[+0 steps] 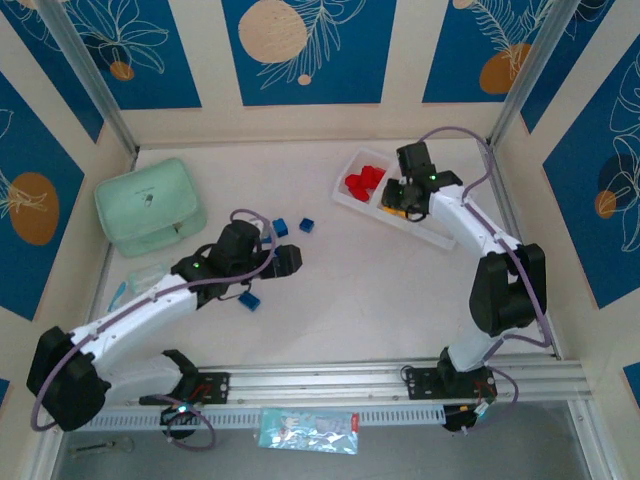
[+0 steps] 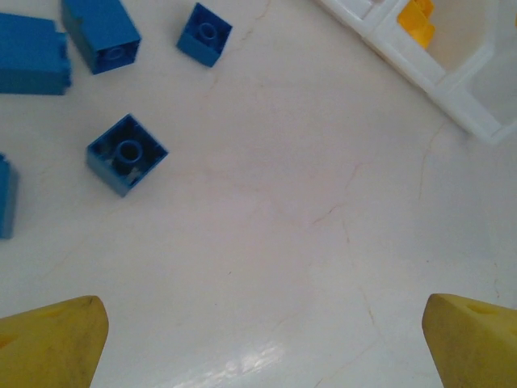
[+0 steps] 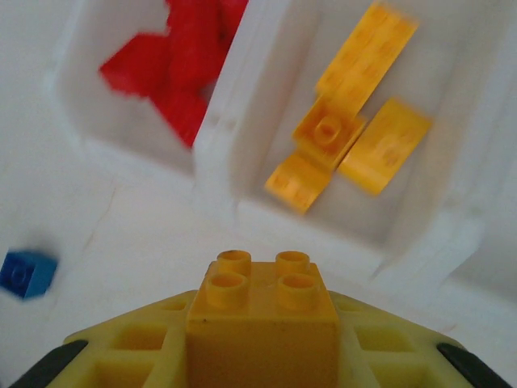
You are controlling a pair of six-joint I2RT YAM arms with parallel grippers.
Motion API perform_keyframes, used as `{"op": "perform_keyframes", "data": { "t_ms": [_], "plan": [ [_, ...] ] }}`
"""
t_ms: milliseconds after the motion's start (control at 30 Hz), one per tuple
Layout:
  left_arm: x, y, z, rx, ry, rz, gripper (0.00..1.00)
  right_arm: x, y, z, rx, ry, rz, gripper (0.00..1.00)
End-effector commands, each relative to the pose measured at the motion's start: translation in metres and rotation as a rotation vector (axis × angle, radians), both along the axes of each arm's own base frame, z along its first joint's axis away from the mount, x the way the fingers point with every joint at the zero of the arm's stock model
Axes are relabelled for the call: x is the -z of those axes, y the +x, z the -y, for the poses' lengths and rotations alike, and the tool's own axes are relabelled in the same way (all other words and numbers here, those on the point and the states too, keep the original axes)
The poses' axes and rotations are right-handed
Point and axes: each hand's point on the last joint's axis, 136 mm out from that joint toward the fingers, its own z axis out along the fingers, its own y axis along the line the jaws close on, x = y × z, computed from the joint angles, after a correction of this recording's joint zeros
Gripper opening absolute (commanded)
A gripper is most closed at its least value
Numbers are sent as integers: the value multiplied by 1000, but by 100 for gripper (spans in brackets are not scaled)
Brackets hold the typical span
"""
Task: Sort the legos into containers by color
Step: Place the lego in the container, then pick up the lego from the center of the table.
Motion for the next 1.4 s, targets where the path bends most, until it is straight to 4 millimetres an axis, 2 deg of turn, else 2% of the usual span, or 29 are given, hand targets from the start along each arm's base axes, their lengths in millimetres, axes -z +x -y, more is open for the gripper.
{"op": "perform_keyframes", "data": {
  "t_ms": [0,133,267,333,433,600,767,867,1100,1367],
  "plan": [
    [-26,12,26,72,-69,66,99,4,27,23,47,-36,-12,28],
    [-28,23,38,88,-72,73,99,9,62,34,67,-48,-16,28],
    [-31,31,45,95,-69,85,99,25,88,38,76,-57,-43,28],
    [-32,33,45,92,-65,90,99,32,96,39,68,-65,-59,29],
    [-30,34,44,89,-61,89,99,38,106,38,59,-61,-59,36],
    [-28,32,40,78,-53,90,99,32,108,30,38,-69,-58,48],
    [-33,31,37,71,-58,109,99,13,95,17,14,-66,-19,53],
    [-33,30,33,57,-55,118,99,3,79,0,-21,-75,5,55],
    [-30,22,19,27,-59,131,99,-2,27,-48,-124,-72,11,61],
    [-16,6,-11,-28,-4,112,99,9,-34,-105,-271,-44,-27,65]
  ]
}}
